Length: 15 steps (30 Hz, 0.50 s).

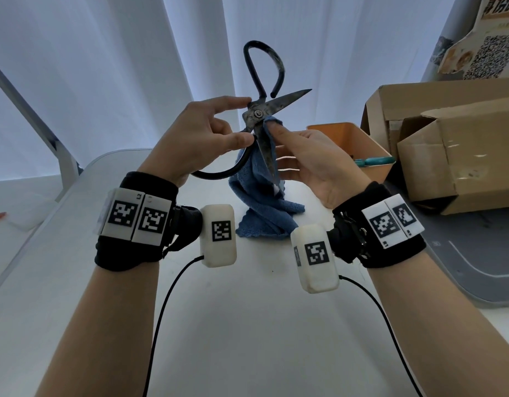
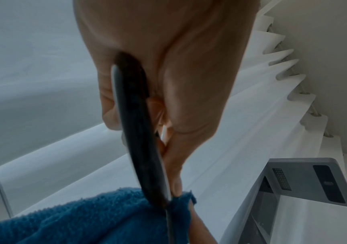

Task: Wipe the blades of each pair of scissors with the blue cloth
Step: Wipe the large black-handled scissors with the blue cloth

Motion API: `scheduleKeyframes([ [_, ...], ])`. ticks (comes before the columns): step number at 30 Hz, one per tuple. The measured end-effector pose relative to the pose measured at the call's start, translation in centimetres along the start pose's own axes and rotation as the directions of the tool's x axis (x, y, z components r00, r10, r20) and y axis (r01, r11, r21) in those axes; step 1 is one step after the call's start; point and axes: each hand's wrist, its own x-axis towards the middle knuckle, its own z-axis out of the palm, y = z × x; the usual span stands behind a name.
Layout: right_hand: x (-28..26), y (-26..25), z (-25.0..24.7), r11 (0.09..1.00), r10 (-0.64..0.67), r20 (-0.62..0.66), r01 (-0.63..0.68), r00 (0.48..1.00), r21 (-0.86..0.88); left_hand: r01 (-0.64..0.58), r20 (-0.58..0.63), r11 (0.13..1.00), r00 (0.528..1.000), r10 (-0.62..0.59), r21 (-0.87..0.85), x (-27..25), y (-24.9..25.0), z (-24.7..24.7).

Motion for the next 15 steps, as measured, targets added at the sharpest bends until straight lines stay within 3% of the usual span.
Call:
scheduleKeyframes([
  [15, -0.05, -0.15, 0.39, 0.998, -0.022, 0.092, 0.016, 0.996, 0.067, 0.009, 0.044, 1.0, 0.999, -0.009, 0.006, 0.0, -0.08, 0.07],
])
